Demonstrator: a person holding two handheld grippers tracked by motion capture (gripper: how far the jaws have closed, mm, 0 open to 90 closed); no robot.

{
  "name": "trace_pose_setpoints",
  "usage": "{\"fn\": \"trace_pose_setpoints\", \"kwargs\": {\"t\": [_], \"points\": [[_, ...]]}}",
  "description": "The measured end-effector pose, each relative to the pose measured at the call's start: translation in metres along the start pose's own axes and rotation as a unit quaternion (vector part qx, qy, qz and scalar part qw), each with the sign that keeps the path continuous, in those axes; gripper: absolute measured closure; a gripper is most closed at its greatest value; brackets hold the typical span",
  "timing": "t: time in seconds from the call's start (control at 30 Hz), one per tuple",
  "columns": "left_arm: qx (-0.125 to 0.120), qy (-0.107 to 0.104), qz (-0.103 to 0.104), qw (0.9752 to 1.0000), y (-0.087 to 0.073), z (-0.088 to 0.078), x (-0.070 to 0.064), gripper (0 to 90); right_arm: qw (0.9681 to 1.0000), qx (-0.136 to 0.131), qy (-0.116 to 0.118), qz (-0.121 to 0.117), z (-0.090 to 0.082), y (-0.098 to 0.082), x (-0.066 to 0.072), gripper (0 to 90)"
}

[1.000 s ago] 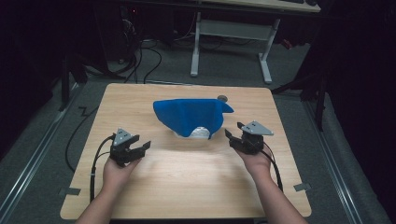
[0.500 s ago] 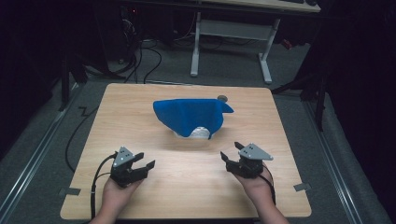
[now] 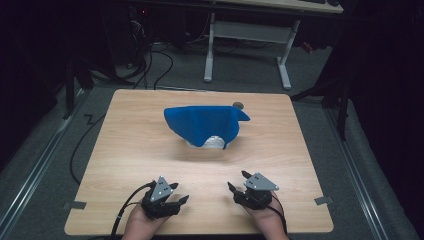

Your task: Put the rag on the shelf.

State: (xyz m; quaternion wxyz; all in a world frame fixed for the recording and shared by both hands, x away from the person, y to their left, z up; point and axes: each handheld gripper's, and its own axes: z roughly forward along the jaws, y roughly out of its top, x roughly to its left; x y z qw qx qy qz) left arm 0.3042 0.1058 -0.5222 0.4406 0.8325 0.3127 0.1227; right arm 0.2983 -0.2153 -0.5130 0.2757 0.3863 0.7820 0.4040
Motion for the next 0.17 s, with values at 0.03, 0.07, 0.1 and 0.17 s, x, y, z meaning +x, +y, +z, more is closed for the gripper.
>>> {"fn": "trace_pose_setpoints", "kwargs": {"t": [0.03, 0.07, 0.1, 0.17], "points": [[0.002, -0.001, -0.005, 1.0000, -0.0002, 0.0006, 0.0009, 42.1, 1.0000, 0.002, 0.000, -0.001, -0.0001, -0.0007, -0.0013, 36.1], [0.003, -0.002, -0.007, 1.0000, -0.0006, 0.0006, 0.0016, 42.0, 1.0000, 0.001, 0.001, -0.001, 0.0002, -0.0018, -0.0023, 36.2], [0.004, -0.001, -0.009, 1.0000, -0.0013, 0.0007, 0.0019, 41.9, 1.0000, 0.003, 0.002, -0.001, 0.0001, -0.0029, -0.0032, 36.2], [0.006, 0.003, -0.012, 0.9999, -0.0027, 0.0010, 0.0032, 41.8, 1.0000, 0.004, 0.004, 0.002, 0.0001, -0.0042, -0.0049, 36.1]]}}
